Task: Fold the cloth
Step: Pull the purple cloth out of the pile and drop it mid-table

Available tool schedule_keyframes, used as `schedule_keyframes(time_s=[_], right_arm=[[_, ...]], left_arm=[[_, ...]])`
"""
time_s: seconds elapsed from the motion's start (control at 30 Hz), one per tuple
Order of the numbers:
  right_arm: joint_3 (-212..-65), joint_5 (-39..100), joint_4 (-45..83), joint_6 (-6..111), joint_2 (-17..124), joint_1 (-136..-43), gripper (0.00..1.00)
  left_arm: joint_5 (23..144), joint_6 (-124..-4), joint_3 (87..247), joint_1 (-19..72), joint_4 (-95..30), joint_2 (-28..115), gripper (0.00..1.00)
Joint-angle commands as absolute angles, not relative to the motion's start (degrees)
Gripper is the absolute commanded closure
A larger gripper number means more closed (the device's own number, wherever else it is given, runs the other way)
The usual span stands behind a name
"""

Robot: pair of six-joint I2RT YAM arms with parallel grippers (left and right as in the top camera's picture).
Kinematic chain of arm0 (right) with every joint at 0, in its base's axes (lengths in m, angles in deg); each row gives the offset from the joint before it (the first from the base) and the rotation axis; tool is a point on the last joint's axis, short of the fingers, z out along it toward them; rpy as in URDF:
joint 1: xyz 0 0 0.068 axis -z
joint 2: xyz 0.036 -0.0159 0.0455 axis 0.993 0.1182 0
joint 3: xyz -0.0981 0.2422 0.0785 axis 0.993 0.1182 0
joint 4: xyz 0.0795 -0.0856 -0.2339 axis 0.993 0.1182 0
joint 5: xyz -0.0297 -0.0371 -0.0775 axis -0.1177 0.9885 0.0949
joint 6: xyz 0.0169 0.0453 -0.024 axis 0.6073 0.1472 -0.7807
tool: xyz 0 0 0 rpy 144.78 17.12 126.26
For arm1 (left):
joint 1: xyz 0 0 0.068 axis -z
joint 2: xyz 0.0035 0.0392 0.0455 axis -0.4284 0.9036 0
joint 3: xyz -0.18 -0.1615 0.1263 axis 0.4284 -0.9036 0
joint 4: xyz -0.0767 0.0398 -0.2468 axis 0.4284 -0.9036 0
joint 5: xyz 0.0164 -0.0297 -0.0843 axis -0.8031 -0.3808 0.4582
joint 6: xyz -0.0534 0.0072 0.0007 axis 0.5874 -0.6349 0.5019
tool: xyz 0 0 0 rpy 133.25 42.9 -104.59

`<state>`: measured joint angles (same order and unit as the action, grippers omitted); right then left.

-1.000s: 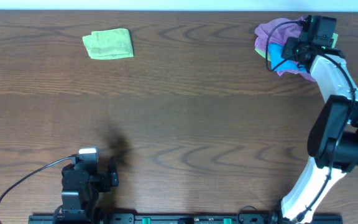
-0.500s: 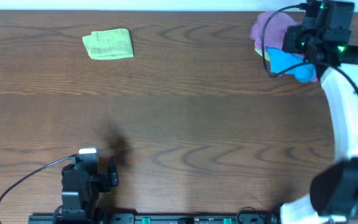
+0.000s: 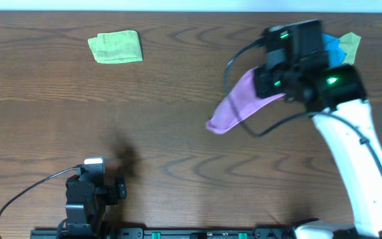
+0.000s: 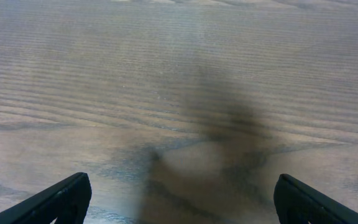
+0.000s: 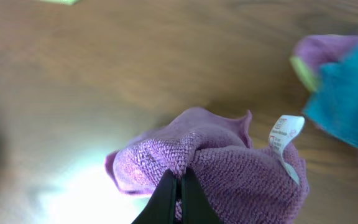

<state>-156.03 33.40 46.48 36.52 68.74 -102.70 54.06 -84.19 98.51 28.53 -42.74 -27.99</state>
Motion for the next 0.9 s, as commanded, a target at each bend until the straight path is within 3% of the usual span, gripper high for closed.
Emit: schedule_keyframes(time_s=[0.0, 0.23, 0.4, 0.5, 0.53, 0.6, 0.63, 0.87], right_arm=[[-156.5, 31.2, 46.8, 36.2, 67.7, -109.3, 0.99], [-156.5, 30.8, 39.9, 37.2, 71.3, -119.1, 0.99], [-156.5, 32.0, 40.0, 37.5, 77.3, -118.8, 0.99], [-156.5, 43.4, 41.6, 39.2, 82.9, -116.4, 0.99], [-156.5, 47.8, 41.5, 40.5, 84.7, -115.3, 0.85], [-156.5, 54.1, 40.4, 42.6, 88.3, -111.8, 0.09], [-156.5, 54.4, 39.9, 42.9, 89.0, -110.4, 0.01], [-156.6, 44.5, 40.6, 45.9, 85.7, -101.3, 0.01]], left_arm=[[53.6, -85.2, 97.1, 28.4, -43.6, -28.4, 0.05], [53.6, -85.2, 97.1, 28.4, -43.6, -28.4, 0.05], [53.6, -85.2, 97.1, 28.4, -43.6, -28.4, 0.05], [53.6, -85.2, 97.1, 28.4, -43.6, -28.4, 0.05], [53.6, -85.2, 97.1, 28.4, -43.6, -28.4, 0.05], [53.6, -85.2, 97.1, 28.4, -43.6, -28.4, 0.05], [53.6, -85.2, 97.1, 28.4, -43.6, -28.4, 0.05], [53.6, -85.2, 97.1, 28.4, -43.6, -28.4, 0.05]])
